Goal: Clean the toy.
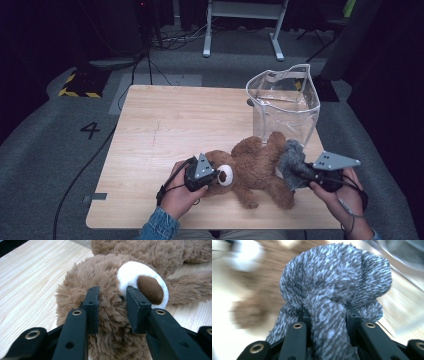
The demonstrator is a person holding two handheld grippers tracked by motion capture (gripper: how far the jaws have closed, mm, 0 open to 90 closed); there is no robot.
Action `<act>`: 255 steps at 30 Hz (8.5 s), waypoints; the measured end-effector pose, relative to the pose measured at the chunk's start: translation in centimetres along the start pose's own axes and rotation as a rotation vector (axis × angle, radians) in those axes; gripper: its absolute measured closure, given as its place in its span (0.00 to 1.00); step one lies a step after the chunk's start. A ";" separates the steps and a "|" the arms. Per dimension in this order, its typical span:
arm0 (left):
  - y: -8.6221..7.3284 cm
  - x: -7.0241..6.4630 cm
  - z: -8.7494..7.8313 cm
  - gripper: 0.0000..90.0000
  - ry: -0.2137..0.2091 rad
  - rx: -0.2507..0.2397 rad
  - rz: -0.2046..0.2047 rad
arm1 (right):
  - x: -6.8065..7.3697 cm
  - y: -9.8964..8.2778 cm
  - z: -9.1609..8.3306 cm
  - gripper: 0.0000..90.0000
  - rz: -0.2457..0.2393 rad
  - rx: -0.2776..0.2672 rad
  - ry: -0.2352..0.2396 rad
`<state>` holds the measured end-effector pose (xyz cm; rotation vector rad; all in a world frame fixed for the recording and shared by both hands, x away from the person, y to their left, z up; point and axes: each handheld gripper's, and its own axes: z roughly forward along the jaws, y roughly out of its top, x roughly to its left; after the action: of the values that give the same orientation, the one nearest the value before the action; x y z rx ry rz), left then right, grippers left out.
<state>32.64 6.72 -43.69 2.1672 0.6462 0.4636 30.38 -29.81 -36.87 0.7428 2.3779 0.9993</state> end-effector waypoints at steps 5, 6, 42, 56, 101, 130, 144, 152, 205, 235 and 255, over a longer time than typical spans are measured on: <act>0.0 -0.1 0.0 0.72 -0.001 -0.001 0.011 | 2.8 -0.7 3.2 0.78 -0.049 0.069 0.079; -0.1 0.0 0.0 0.72 -0.003 -0.005 0.011 | 3.0 -1.2 4.0 0.78 -0.052 0.096 0.075; -0.1 0.2 -0.6 0.63 -0.009 -0.062 -0.029 | 3.1 -7.2 1.7 0.79 0.032 0.288 0.056; -2.3 -0.3 -4.0 0.40 -0.014 0.059 -0.049 | 8.9 3.9 6.0 0.76 -0.227 -0.036 0.225; -5.8 -0.5 0.2 1.00 -0.125 0.290 -0.081 | 11.3 11.3 14.4 0.78 -0.370 -0.010 0.205; -2.9 -0.7 2.7 0.54 -0.071 0.148 -0.166 | 2.0 4.4 8.7 0.77 -0.126 -0.008 -0.005; -2.5 -0.6 0.3 0.99 -0.055 0.129 -0.109 | 10.1 7.5 11.7 0.76 -0.347 -0.081 0.191; -3.2 0.2 -2.0 0.99 -0.029 0.109 -0.137 | 7.7 7.0 11.5 0.77 -0.311 0.010 0.138; -4.7 2.6 -4.0 0.47 0.060 0.057 -0.229 | -6.4 -4.1 2.2 0.34 0.230 -0.024 -0.128; -7.2 2.2 -7.2 0.41 0.139 0.040 -0.271 | 1.0 7.2 17.8 0.23 -0.186 0.147 0.310; -5.7 3.0 -5.7 0.41 0.092 0.006 -0.245 | 1.5 6.5 8.3 0.77 0.010 -0.056 0.209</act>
<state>30.41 15.04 -44.39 2.0467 0.9518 0.4317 36.12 -20.85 -37.59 0.6594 2.5118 1.1945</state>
